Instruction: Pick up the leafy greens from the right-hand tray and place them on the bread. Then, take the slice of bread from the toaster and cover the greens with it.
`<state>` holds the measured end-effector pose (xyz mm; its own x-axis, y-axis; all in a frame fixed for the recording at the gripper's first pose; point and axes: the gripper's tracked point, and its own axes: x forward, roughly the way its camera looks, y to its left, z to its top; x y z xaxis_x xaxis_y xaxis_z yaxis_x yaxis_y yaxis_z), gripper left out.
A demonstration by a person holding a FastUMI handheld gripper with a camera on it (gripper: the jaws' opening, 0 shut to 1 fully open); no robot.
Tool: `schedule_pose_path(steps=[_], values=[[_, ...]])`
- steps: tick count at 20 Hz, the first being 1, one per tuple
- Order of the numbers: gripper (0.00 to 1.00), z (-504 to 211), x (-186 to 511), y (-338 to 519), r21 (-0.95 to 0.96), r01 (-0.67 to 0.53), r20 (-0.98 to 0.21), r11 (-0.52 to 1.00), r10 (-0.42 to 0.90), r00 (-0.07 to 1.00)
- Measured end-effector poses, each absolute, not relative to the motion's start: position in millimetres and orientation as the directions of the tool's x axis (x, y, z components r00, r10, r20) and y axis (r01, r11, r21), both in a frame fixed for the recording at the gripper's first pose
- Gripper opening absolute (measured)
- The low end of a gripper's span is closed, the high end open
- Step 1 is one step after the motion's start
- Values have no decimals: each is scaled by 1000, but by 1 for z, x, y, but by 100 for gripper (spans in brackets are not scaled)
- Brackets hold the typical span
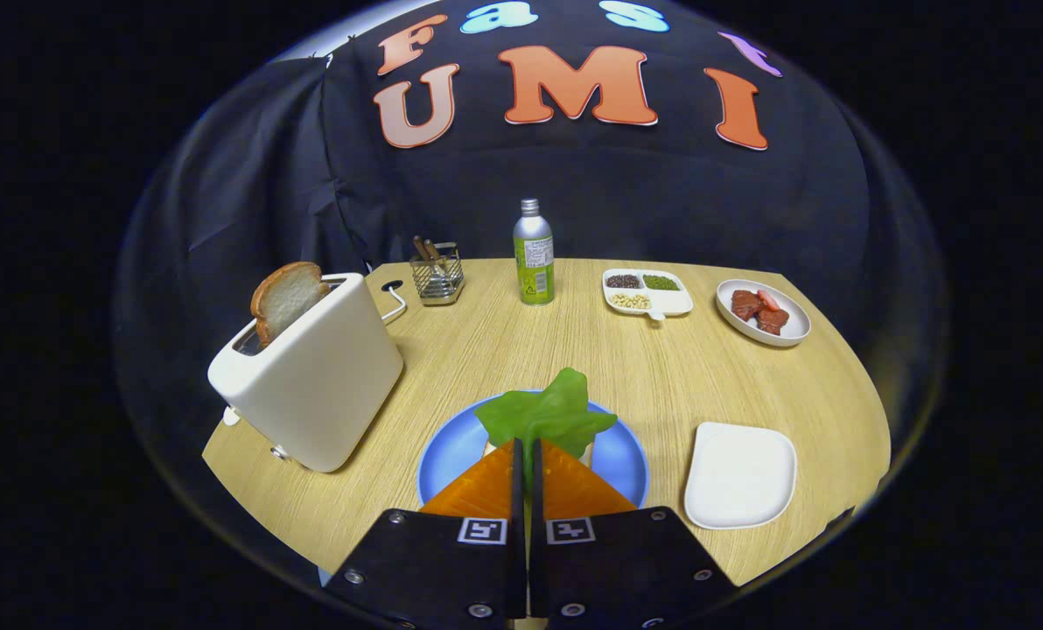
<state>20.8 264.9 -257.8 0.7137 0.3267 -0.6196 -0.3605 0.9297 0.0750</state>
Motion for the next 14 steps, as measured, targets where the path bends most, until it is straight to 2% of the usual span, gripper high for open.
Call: schedule_pose_path(steps=[5, 9, 14], values=[[2, -287, 22, 272, 122, -350, -661, 929, 339, 669], [3, -304, 30, 258, 82, -308, -691, 948, 277, 667], [19, -307, 32, 247, 97, -264, -705, 960, 253, 662]])
